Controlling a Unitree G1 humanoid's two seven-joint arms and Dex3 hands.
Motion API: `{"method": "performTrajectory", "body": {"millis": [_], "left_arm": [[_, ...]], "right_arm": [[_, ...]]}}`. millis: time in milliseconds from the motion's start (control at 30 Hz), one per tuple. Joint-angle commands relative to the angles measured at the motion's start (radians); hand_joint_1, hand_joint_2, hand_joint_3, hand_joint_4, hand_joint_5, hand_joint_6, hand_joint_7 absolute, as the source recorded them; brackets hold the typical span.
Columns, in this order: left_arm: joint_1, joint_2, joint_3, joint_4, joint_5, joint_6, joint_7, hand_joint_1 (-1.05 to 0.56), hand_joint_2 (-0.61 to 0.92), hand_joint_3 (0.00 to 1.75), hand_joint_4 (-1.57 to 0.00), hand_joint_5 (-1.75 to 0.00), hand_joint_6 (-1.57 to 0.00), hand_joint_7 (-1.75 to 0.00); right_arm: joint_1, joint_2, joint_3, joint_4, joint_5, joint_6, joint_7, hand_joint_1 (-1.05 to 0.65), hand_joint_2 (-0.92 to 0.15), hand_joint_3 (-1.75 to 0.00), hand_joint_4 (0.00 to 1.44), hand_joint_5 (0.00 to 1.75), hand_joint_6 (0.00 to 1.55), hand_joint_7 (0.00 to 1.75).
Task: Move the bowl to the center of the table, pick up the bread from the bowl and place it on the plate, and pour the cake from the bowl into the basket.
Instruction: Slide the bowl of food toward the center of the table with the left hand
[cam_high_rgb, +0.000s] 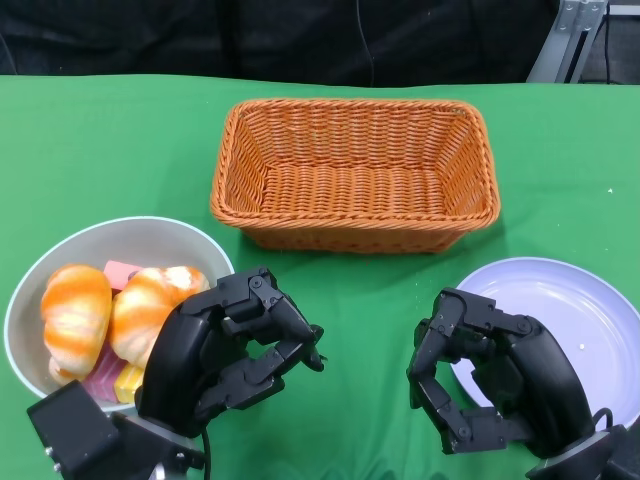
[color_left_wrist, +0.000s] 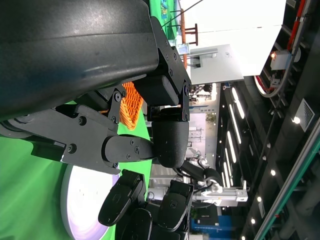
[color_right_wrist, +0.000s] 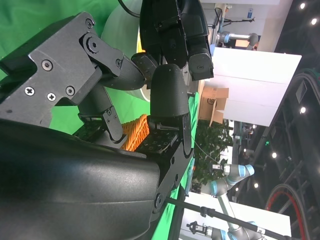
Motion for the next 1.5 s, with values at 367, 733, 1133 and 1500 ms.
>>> {"method": "performTrajectory", "body": {"millis": [367,733,1133,1500], "left_arm": [[-0.001,0.01,0.007,0.003,0.003,-0.01,0.001,-0.17,0.92,0.33,-0.75,-1.45,-0.82,-1.16],[-0.004,0.013,0.008,0.011,0.003,-0.014,-0.003,-0.18,0.92,0.33,-0.75,-1.45,-0.83,-1.16],[0.01,0.017,0.014,-0.061,-0.05,0.046,-0.008,-0.15,0.92,0.38,-0.75,-1.45,-0.82,-1.15],[0.007,0.041,0.036,-0.139,-0.048,0.079,0.028,-0.13,0.83,0.56,-0.74,-1.49,-0.79,-1.25]], "right_arm": [[-0.009,-0.006,-0.001,-0.008,-0.001,-0.002,-0.007,-0.09,-0.44,-1.19,0.77,1.67,0.68,1.44],[-0.006,-0.007,-0.001,-0.015,-0.002,0.009,-0.009,-0.09,-0.44,-1.18,0.76,1.68,0.68,1.43],[-0.005,-0.007,0.001,-0.011,0.001,0.003,-0.008,-0.1,-0.44,-1.19,0.77,1.67,0.68,1.44],[-0.005,-0.003,0.004,-0.005,0.001,-0.003,-0.007,-0.1,-0.44,-1.18,0.76,1.7,0.68,1.44]]}}
